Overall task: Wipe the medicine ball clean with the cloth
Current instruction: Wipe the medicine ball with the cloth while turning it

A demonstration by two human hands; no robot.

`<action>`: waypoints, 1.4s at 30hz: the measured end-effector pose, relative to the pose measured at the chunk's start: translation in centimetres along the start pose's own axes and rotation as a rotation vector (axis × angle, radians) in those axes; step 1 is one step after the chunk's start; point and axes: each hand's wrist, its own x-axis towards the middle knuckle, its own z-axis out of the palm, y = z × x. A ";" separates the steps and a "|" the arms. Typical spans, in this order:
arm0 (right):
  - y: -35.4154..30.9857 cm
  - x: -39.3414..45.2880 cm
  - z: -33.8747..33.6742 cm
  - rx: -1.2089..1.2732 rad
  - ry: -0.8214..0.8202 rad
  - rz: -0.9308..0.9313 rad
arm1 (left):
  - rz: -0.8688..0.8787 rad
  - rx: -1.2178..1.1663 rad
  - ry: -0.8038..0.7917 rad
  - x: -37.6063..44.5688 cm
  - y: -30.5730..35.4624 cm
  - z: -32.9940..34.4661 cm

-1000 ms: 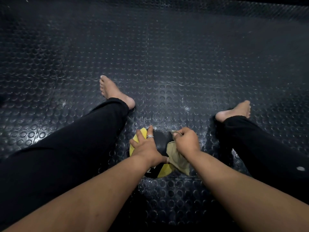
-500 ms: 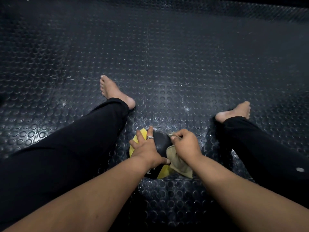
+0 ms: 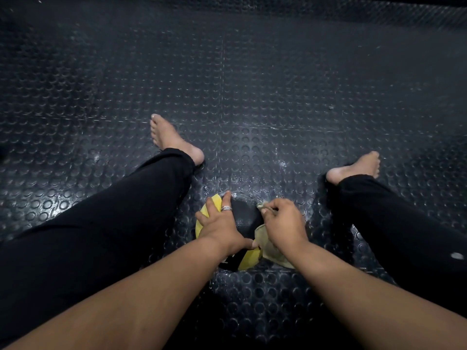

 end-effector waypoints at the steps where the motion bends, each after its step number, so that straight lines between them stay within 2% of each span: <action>1: -0.2 0.3 -0.1 0.001 -0.006 0.016 | -0.002 0.000 -0.002 0.0 0.0 0.0; 5: -1.1 1.3 -0.9 0.016 -0.046 0.088 | -0.007 0.010 0.000 -0.1 0.1 0.1; 12: -1.8 -2.3 0.3 0.036 -0.096 -0.125 | -0.028 0.020 0.019 0.4 0.1 0.1; 16: -2.2 0.3 0.2 0.000 -0.039 -0.108 | -0.016 0.025 -0.008 0.4 0.1 0.2; 19: -2.4 2.9 -0.4 -0.082 -0.106 -0.083 | -0.007 0.045 -0.009 -0.1 0.2 0.3; 22: -2.3 3.4 -0.5 -0.162 -0.143 -0.138 | -0.017 0.046 -0.014 -0.1 0.5 0.0; 29: -1.3 -0.3 -0.6 -0.163 -0.100 -0.248 | -0.022 0.024 -0.032 -0.1 0.5 -0.2; 38: -3.2 2.5 -0.4 -0.205 -0.104 -0.164 | -0.033 0.051 -0.039 -0.3 1.1 -0.3; 42: -2.6 0.4 -0.5 -0.190 -0.083 -0.226 | -0.043 0.052 -0.053 0.0 1.1 -0.5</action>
